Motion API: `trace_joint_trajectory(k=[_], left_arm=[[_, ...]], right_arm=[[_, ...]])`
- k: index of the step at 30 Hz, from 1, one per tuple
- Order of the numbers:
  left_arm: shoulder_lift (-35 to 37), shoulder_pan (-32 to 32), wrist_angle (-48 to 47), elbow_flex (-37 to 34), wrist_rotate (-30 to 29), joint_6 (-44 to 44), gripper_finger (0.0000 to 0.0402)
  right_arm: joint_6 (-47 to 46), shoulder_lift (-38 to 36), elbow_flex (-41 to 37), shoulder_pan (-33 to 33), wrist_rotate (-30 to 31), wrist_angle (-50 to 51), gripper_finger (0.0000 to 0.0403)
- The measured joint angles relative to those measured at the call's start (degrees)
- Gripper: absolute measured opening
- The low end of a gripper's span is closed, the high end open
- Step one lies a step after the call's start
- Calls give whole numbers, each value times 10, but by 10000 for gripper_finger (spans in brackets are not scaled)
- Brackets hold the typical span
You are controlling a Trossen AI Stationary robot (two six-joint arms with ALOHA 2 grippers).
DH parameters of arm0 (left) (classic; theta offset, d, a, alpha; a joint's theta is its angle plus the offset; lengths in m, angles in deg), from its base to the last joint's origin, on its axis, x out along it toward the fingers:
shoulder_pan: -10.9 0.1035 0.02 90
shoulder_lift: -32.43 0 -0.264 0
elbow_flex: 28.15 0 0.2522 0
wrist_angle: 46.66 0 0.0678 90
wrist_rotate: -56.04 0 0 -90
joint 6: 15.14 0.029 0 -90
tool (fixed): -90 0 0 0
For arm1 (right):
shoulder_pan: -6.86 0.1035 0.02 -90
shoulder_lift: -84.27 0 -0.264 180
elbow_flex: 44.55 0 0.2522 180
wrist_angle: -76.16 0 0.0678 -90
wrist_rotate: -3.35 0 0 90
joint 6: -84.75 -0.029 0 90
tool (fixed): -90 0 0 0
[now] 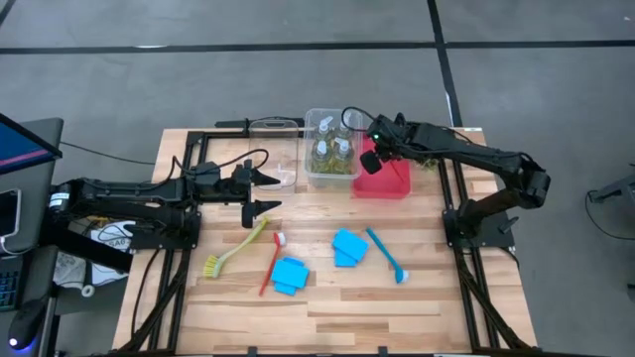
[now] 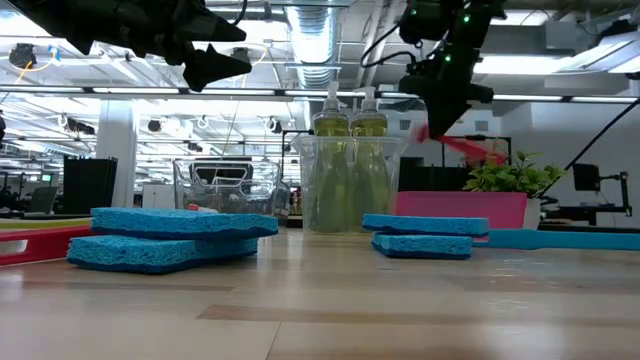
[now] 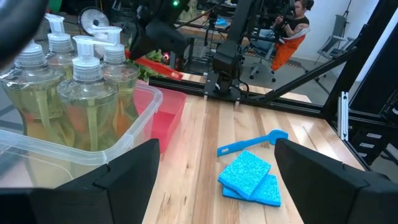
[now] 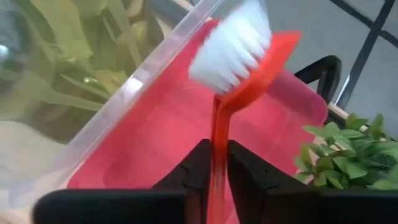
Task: Pick & Place Kitchen Sink Supplies
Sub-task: Put the red dish brush into the pink bin, then put the blue dish brush into the pink bin
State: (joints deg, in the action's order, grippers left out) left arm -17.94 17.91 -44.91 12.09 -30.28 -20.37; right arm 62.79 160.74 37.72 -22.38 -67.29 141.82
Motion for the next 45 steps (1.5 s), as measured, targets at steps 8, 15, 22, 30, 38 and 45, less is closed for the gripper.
trace_joint_trajectory(k=[8,15,22,30,38,45], left_arm=[[0,0,0,0,0,0,319],[0,0,0,0,0,0,319],[0,0,0,0,0,0,319],[0,0,0,0,0,-2,319],[0,0,0,0,0,-15,319],[0,0,-1,0,55,-13,319]], right_arm=[[25,37,0,0,1,1,75],[35,41,0,3,2,4,75],[41,-14,0,33,5,6,75],[-10,-89,0,134,9,78,75],[-107,-117,-31,279,3,134,75],[-197,-118,-82,397,2,108,75]])
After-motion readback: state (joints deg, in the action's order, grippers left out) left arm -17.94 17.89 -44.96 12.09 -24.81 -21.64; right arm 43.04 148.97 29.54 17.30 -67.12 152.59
